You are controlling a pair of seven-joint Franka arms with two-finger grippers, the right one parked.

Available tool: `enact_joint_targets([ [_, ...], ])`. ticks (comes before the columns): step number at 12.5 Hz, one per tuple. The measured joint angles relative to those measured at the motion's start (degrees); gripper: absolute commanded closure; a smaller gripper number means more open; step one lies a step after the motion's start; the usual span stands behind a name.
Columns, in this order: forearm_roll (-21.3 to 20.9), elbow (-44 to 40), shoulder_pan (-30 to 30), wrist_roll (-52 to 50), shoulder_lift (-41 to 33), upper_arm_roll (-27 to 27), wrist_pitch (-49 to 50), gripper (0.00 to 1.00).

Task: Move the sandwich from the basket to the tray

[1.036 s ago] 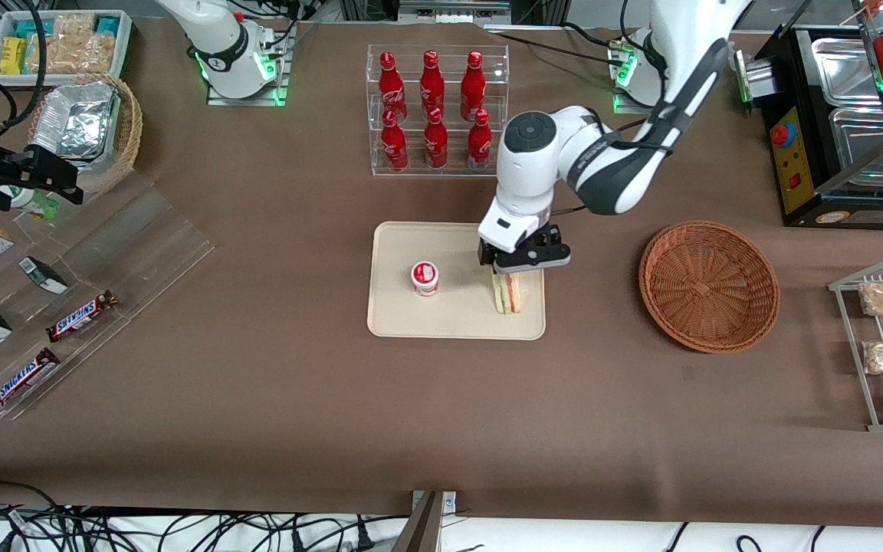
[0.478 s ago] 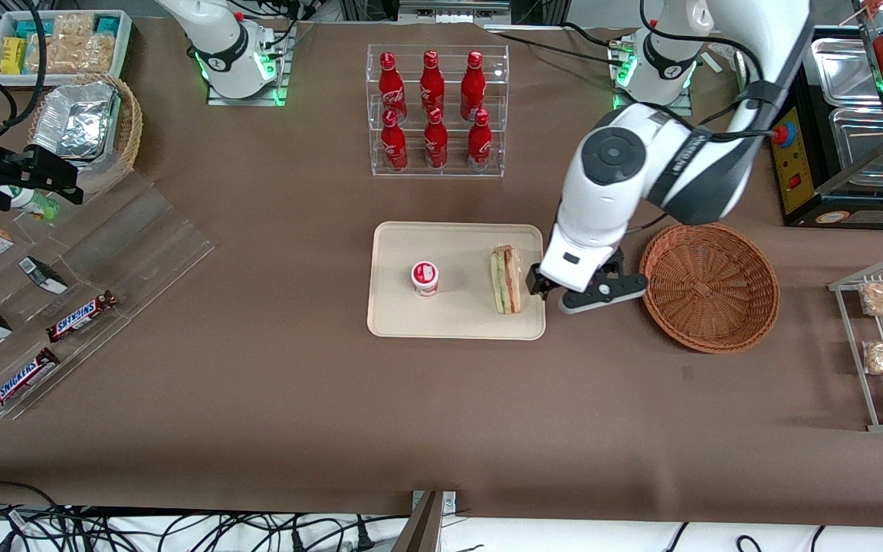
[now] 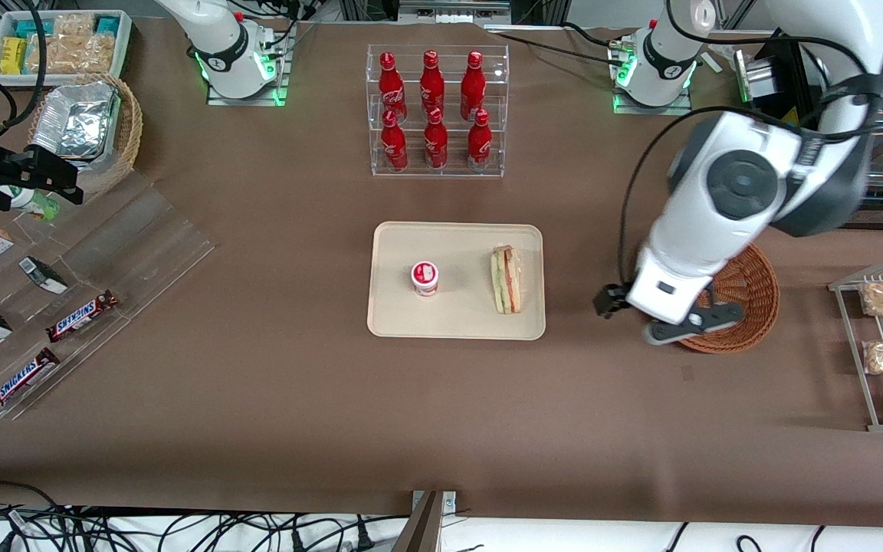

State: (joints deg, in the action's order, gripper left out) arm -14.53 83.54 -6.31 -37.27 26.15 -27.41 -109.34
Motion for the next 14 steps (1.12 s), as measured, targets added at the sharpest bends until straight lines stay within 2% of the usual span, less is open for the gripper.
enact_joint_targets([
  [1,2.25,-0.63,-0.98,4.90,-0.01,1.56,1.42,0.00],
  [2,6.17,-1.26,-0.42,10.45,-0.08,5.46,2.69,0.00],
  [4,15.40,-2.29,2.48,23.22,-1.04,16.55,4.59,0.00],
  [5,17.61,-2.61,3.31,29.57,-1.85,20.72,6.21,0.00],
  [8,18.19,-2.67,3.74,41.89,-3.49,25.71,9.73,0.00],
  [10,18.14,-2.67,4.27,43.62,-3.53,25.93,9.97,0.00],
  [14,12.77,-4.20,6.27,43.75,-4.71,24.82,11.29,0.00],
])
